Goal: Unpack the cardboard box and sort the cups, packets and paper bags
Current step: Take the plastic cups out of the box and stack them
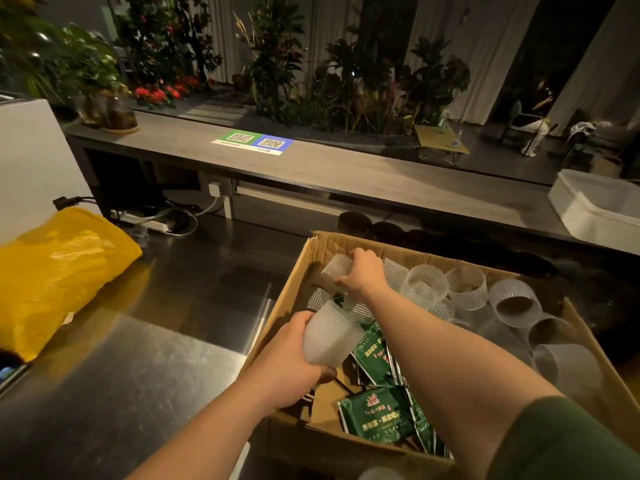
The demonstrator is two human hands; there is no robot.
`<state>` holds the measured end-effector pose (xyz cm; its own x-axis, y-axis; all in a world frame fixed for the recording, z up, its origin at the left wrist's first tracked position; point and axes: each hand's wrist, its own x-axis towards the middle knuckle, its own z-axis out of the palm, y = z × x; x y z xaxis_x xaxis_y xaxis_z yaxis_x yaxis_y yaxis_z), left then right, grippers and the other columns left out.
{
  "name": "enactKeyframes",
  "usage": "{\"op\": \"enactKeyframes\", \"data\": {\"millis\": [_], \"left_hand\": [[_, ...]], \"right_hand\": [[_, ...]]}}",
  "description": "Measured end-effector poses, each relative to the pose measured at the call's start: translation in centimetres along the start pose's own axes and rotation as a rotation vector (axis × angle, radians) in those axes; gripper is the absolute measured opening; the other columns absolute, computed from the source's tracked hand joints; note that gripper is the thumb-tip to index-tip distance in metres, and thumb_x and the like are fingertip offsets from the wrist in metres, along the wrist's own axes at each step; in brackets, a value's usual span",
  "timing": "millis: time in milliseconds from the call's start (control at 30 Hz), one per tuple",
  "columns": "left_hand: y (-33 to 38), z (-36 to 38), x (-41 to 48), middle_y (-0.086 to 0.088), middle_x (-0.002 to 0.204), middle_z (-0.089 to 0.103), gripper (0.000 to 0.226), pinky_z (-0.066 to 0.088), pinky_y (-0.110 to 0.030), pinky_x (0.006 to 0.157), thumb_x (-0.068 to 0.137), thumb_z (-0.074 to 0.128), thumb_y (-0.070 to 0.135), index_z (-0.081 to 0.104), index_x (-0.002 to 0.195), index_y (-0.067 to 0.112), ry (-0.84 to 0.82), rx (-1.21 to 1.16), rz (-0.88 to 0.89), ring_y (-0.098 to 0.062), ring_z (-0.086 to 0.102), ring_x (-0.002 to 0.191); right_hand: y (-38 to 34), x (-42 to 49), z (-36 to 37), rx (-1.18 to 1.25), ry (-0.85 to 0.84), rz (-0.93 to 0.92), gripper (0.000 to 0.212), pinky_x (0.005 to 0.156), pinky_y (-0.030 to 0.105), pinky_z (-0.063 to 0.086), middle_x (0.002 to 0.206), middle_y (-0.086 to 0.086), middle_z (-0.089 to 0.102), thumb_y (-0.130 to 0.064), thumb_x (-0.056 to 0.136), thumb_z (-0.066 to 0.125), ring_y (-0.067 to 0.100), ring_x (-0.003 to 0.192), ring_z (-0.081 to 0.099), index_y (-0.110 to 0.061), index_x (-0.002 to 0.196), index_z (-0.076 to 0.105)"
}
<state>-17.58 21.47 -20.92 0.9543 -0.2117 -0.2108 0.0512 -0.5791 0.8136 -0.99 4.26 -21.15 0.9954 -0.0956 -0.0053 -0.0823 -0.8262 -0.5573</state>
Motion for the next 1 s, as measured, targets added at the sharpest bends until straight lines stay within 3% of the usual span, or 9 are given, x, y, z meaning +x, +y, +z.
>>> {"op": "enactKeyframes", "data": {"millis": [133, 267, 367, 500, 600, 700, 767, 900, 1000], "left_hand": [[0.0, -0.1, 0.0, 0.016, 0.123, 0.044, 0.085, 0.06, -0.029, 0.082, 0.077, 0.085, 0.036, 0.028, 0.139, 0.045, -0.013, 0.008, 0.008, -0.016, 0.055, 0.108], [-0.2, -0.3, 0.0, 0.016, 0.126, 0.043, 0.09, 0.059, -0.03, 0.085, 0.075, 0.086, 0.039, 0.027, 0.144, 0.043, -0.017, -0.008, 0.02, -0.014, 0.053, 0.11], [0.0, -0.2, -0.1, 0.016, 0.128, 0.042, 0.093, 0.057, -0.028, 0.083, 0.076, 0.087, 0.037, 0.026, 0.146, 0.042, -0.015, -0.025, 0.026, -0.013, 0.052, 0.111], [0.2, -0.1, -0.4, 0.017, 0.128, 0.041, 0.093, 0.054, -0.023, 0.078, 0.076, 0.088, 0.034, 0.026, 0.146, 0.042, 0.004, -0.009, 0.051, -0.013, 0.051, 0.111], [0.2, 0.0, -0.5, 0.02, 0.129, 0.04, 0.093, 0.059, -0.032, 0.087, 0.075, 0.088, 0.033, 0.028, 0.145, 0.045, -0.022, 0.028, 0.076, -0.013, 0.052, 0.112], [0.2, 0.0, -0.6, 0.023, 0.128, 0.04, 0.092, 0.06, -0.033, 0.088, 0.075, 0.088, 0.037, 0.027, 0.143, 0.047, -0.026, 0.046, 0.083, -0.011, 0.052, 0.112], [0.1, 0.0, -0.5, 0.024, 0.125, 0.042, 0.089, 0.061, -0.031, 0.085, 0.074, 0.088, 0.041, 0.027, 0.139, 0.048, -0.041, 0.047, 0.064, -0.011, 0.054, 0.11], [0.2, 0.0, -0.5, 0.024, 0.12, 0.041, 0.085, 0.061, -0.031, 0.087, 0.075, 0.086, 0.046, 0.021, 0.131, 0.05, -0.104, 0.043, 0.012, -0.011, 0.055, 0.108], [0.2, 0.1, -0.3, 0.019, 0.123, 0.041, 0.09, 0.059, -0.03, 0.088, 0.076, 0.085, 0.043, 0.019, 0.136, 0.046, -0.102, 0.034, -0.016, -0.013, 0.053, 0.11]], "right_hand": [[0.5, -2.5, -1.4, 0.241, -0.031, -0.095, 0.011, 0.098, 0.042, 0.052, 0.117, 0.003, 0.061, -0.028, 0.097, 0.068, 0.025, 0.116, 0.058, -0.018, 0.099, 0.071], [0.3, -6.2, -4.6, 0.614, -0.034, -0.139, 0.024, 0.097, 0.035, 0.051, 0.13, 0.001, 0.056, -0.022, 0.093, 0.071, 0.023, 0.125, 0.052, -0.015, 0.073, 0.058], [1.7, -9.0, -6.4, 0.866, -0.136, -0.163, 0.032, 0.099, 0.044, 0.054, 0.132, 0.005, 0.064, -0.011, 0.092, 0.069, 0.028, 0.125, 0.059, -0.016, 0.066, 0.052], [3.0, -11.8, -7.9, 0.841, -0.27, -0.188, 0.031, 0.09, 0.034, 0.056, 0.131, 0.0, 0.063, -0.001, 0.092, 0.064, 0.023, 0.119, 0.06, -0.011, 0.068, 0.047], [3.4, -12.8, -7.3, 0.651, -0.301, -0.213, 0.014, 0.1, 0.037, 0.056, 0.135, -0.006, 0.059, -0.011, 0.093, 0.07, 0.014, 0.122, 0.059, -0.009, 0.089, 0.057], [3.5, -13.3, -6.2, 0.685, -0.428, -0.182, 0.054, 0.115, 0.042, 0.043, 0.149, -0.007, 0.049, -0.041, 0.094, 0.065, 0.012, 0.134, 0.051, -0.025, 0.142, 0.048], [3.2, -13.3, -5.7, 0.695, -0.558, -0.124, 0.076, 0.118, 0.042, 0.034, 0.153, -0.01, 0.045, -0.064, 0.09, 0.053, 0.013, 0.14, 0.043, -0.032, 0.156, 0.033], [2.3, -10.6, -5.7, 0.763, -0.423, -0.001, 0.042, 0.105, 0.041, 0.046, 0.124, 0.003, 0.065, -0.043, 0.11, 0.035, 0.021, 0.116, 0.061, -0.015, 0.131, 0.058], [1.6, -7.5, -4.8, 0.617, -0.343, 0.013, 0.025, 0.091, 0.04, 0.057, 0.114, 0.012, 0.068, -0.021, 0.107, 0.05, 0.025, 0.099, 0.067, -0.007, 0.12, 0.065]]}}
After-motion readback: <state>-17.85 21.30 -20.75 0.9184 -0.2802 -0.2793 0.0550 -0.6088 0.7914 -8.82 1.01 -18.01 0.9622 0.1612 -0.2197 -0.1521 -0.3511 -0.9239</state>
